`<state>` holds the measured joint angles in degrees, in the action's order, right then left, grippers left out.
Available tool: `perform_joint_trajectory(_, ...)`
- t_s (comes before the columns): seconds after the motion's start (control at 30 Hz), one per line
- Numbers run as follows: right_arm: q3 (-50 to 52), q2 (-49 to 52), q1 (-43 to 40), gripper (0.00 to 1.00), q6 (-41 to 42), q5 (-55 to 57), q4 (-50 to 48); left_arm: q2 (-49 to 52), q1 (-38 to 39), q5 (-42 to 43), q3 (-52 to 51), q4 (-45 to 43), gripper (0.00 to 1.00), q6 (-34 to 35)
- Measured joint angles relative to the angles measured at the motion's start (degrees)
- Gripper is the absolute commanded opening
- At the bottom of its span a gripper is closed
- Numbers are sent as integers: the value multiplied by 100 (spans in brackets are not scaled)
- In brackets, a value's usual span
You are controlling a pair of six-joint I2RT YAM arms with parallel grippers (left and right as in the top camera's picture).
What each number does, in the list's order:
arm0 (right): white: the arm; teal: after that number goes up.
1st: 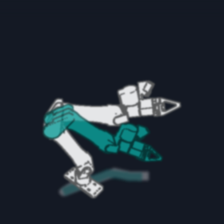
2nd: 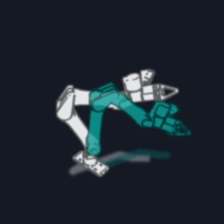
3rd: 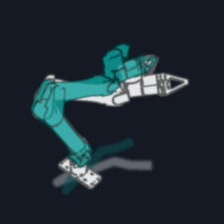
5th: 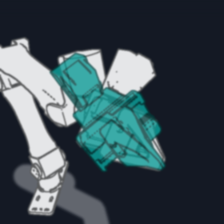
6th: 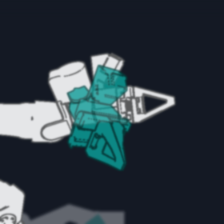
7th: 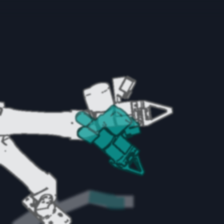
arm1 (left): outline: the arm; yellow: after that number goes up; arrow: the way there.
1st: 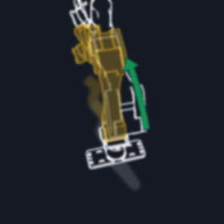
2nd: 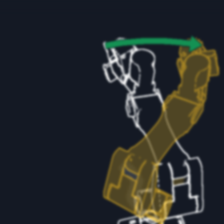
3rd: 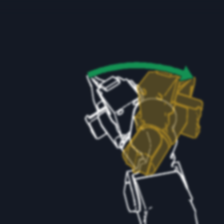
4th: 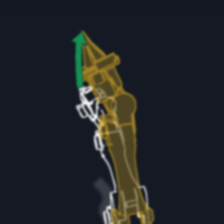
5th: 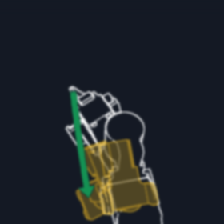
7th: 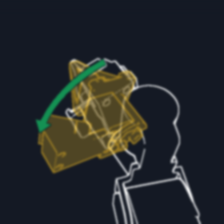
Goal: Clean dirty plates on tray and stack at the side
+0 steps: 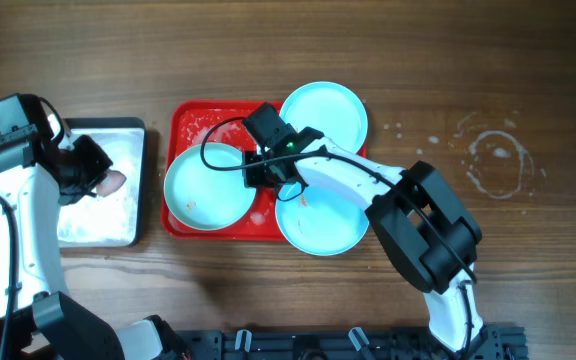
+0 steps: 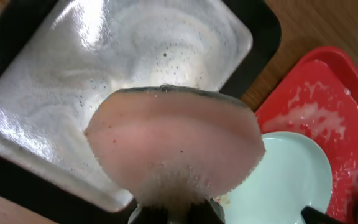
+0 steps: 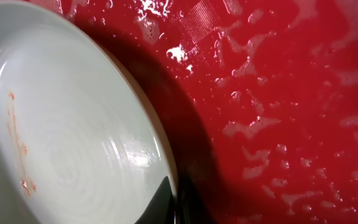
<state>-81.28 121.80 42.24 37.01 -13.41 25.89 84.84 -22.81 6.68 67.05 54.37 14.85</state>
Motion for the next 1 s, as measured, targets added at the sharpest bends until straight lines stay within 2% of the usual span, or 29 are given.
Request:
perform_joint_trajectory(0.3,-11,0,0,4,-48,0,20,0,0,-363,0,-81,4,-24)
perform_joint_trajectory(0.37,-11,0,0,4,-66,0,20,0,-2,-170,0,-81,4,-136)
perform_joint_trajectory(0.5,-11,0,0,4,-68,0,20,0,26,752,0,11,4,-566)
perform_joint_trajectory(0.63,-11,0,-7,4,-66,-2,15,0,142,1034,0,24,4,-752)
perform_joint_trajectory(0.83,-11,4,-136,4,-68,-70,-46,20,1071,1231,0,17,4,-1113)
perform_joint_trajectory(1.0,-11,4,-184,4,-136,-155,-46,686,2006,957,0,-107,4,-1141)
